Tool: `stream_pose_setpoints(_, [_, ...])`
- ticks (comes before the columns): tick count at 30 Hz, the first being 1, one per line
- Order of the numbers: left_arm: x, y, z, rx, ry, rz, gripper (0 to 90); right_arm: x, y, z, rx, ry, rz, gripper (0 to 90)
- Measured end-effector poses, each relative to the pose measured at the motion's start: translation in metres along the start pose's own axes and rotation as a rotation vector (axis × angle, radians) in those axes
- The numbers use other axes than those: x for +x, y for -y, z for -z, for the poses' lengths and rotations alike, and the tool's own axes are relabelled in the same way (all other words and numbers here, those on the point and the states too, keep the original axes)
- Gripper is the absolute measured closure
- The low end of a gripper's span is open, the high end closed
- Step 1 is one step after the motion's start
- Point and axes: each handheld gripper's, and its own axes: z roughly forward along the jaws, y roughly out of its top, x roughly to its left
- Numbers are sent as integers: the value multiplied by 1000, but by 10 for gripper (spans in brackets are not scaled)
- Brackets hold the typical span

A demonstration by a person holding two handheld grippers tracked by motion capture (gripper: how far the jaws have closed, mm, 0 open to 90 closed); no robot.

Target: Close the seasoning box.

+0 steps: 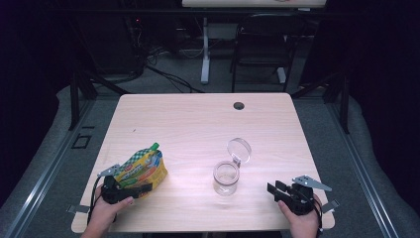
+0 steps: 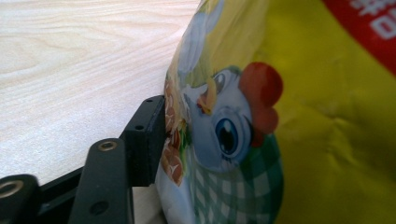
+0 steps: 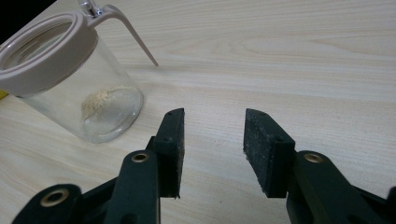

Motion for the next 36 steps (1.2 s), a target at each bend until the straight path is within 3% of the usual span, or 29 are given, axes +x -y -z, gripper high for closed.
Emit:
stream_pose_setpoints(7, [0, 2, -2, -9, -23, -18, 503, 0, 0, 0, -1, 3, 1, 585])
stream_pose_setpoints(17, [1, 5, -7, 0, -38, -36, 516, 1, 0, 0, -4, 2, 2, 584])
stream_pose_setpoints(25, [1, 6, -9, -22, -30, -39, 539, 1, 0, 0, -6, -1, 0, 584])
stream_pose_setpoints(36, [-2, 7, -11, -22, -61, -68, 570, 1, 1, 0, -3, 4, 1, 584])
